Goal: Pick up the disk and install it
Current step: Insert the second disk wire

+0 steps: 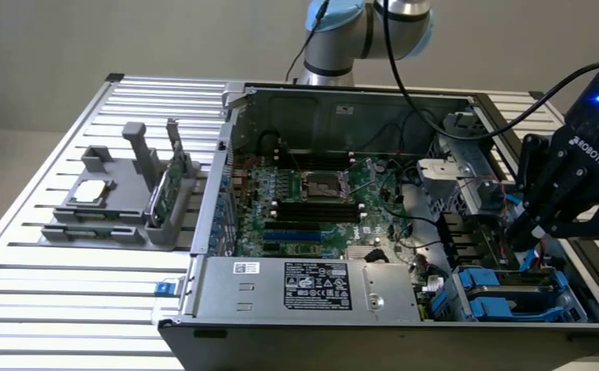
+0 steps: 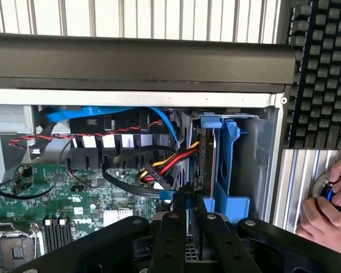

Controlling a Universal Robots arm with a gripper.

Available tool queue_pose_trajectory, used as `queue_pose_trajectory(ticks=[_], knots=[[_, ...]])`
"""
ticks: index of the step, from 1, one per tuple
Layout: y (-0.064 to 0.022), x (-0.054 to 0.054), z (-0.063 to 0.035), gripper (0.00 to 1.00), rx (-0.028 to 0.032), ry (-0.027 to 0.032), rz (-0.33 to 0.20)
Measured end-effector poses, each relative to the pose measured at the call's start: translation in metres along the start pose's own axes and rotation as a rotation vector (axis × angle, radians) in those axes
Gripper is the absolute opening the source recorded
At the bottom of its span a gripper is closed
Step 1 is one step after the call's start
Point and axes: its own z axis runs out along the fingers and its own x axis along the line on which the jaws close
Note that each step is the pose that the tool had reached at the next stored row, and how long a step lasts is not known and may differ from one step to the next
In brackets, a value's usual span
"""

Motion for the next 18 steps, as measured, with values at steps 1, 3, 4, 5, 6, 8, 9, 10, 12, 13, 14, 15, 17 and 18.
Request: queue_pose_trajectory(ticks=[1,3,4,5,6,8,9,10,12,13,14,15,17,18], knots=[[-0.0002,0.000,0.0000,0.16,0.0000,0.0000,0.000],[-0.0004,0.000,0.0001,0.16,-0.0001,-0.0001,0.000],[-0.0005,0.000,0.0001,0.16,-0.0001,0.0000,0.000],[-0.0006,-0.001,0.0002,0.16,-0.0001,0.0000,0.000],[-0.0007,-0.001,0.0005,0.16,0.0000,-0.0001,0.000],[-0.0006,-0.003,0.0014,0.16,-0.0001,-0.0001,0.000],[-0.0005,-0.003,0.0022,0.16,-0.0001,-0.0002,0.000],[-0.0004,-0.005,0.0033,0.16,-0.0001,0.0003,0.000],[-0.0001,-0.008,0.0057,0.16,-0.0001,0.0012,0.000],[0.0000,-0.010,0.0070,0.16,-0.0001,0.0019,0.000],[0.0002,-0.011,0.0082,0.16,-0.0001,0.0024,0.000],[0.0004,-0.011,0.0092,0.16,-0.0001,0.0027,-0.001],[0.0007,-0.013,0.0105,0.16,-0.0001,0.0041,-0.001],[0.0010,-0.013,0.0110,0.16,-0.0001,0.0047,-0.001]])
